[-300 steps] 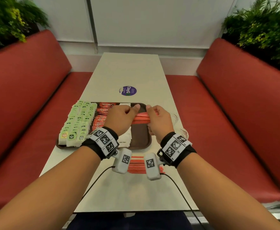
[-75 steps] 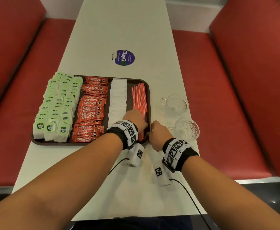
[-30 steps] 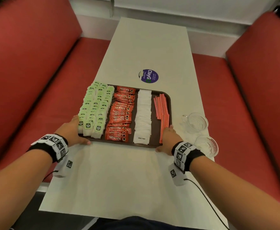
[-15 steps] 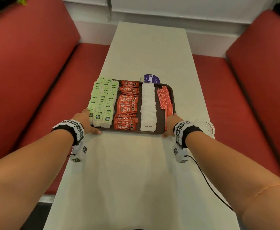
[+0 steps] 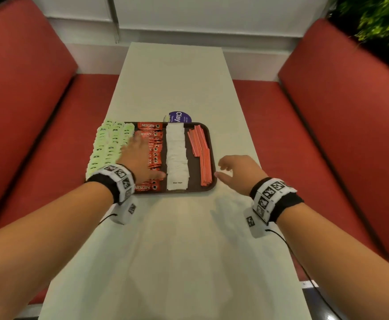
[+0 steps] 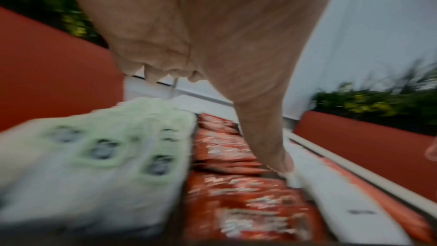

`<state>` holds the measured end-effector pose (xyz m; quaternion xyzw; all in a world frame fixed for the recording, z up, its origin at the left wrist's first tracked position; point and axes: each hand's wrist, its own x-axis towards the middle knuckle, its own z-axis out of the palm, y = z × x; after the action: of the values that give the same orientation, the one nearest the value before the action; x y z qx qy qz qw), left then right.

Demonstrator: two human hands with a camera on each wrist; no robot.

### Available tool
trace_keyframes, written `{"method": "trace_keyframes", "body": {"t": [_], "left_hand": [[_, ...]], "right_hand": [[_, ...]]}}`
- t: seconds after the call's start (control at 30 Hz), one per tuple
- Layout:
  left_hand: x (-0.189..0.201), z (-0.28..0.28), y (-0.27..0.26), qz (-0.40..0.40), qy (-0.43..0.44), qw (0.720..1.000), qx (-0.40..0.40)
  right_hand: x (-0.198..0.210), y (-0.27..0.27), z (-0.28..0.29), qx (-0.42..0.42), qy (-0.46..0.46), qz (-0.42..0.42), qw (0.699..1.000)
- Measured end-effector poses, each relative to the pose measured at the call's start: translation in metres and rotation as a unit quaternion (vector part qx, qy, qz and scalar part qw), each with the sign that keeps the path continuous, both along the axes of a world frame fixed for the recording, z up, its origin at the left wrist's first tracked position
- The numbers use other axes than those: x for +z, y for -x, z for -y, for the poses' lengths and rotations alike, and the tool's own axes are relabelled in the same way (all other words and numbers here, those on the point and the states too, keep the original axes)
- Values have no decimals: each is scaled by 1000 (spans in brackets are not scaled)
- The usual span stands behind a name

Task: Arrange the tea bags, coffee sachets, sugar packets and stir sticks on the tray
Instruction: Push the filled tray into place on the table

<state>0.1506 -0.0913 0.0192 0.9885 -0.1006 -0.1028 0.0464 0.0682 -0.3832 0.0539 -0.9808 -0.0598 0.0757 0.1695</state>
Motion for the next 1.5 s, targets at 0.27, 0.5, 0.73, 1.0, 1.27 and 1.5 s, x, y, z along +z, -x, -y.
{"method": "trace_keyframes", "body": {"t": [0.27, 0.5, 0.73, 1.0, 1.27, 1.5], "left_hand": [[19, 178, 30, -31, 148, 949, -278], [5, 239, 26, -70, 45, 938, -337], [2, 255, 4, -58, 9, 950, -306], [8, 256, -64, -64, 18, 973, -220], [-3, 242, -126, -57, 51, 984, -162], [-15, 233, -136, -50, 89, 983, -152]], "right_hand": [[6, 63, 94, -36, 80, -92, 992], [-18, 84, 107, -6, 70, -146, 987], [-32, 61, 117, 4, 56, -138, 989], [-34, -3, 114, -12, 24, -121, 992], [-44, -58, 87, -3, 2, -123, 992], [-49, -78, 75, 6, -2, -120, 993]]}}
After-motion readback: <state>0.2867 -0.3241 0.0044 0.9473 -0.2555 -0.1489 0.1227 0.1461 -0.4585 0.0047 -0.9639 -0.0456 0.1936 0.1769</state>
